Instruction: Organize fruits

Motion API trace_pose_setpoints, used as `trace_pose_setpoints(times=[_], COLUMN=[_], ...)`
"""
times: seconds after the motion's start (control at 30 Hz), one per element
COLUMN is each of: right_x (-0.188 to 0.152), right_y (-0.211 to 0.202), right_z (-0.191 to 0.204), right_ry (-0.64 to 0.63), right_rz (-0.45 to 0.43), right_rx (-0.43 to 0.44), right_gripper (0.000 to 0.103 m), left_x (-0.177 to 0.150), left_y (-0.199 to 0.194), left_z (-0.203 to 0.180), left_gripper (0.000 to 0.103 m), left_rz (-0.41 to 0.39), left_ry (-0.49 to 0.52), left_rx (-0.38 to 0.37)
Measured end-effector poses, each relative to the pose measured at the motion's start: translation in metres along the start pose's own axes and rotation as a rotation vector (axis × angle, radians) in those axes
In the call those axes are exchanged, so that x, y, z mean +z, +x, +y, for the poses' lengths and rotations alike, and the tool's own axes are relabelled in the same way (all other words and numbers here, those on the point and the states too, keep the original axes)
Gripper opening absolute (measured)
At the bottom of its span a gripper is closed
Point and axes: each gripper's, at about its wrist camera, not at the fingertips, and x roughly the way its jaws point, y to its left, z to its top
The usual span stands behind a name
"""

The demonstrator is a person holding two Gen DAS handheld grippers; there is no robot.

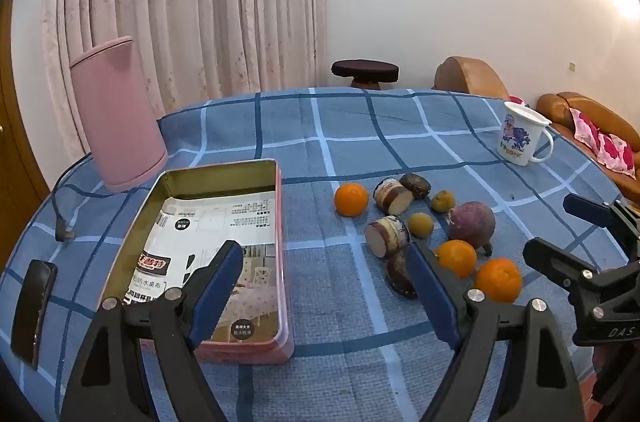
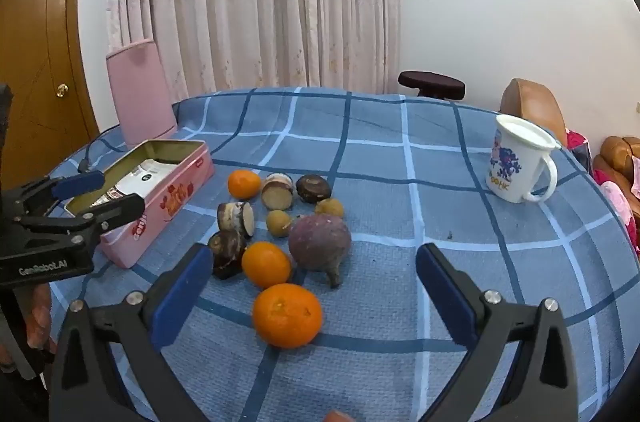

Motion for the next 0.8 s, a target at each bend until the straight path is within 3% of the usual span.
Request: trace_pose_setpoints(times=[0.2, 0.8], right_x=[-0.004, -0.010], right_y=[-0.001, -0.001], right_z=[0.000, 0.005], right_ry=[0.012, 0.007], right_rz=[-0.029, -0.004], right_rx=[0.007, 0.020], right_gripper=[0.103, 0.103], left_x=[-0.004, -0.006], left_y=[-0.002, 0.000], left_z=[0.005, 0.006], left_gripper=[0.085, 0.085], left_rz=[-0.002, 0.009], left_ry=[0.000, 0.001], left_rx=[-0.010, -0.008])
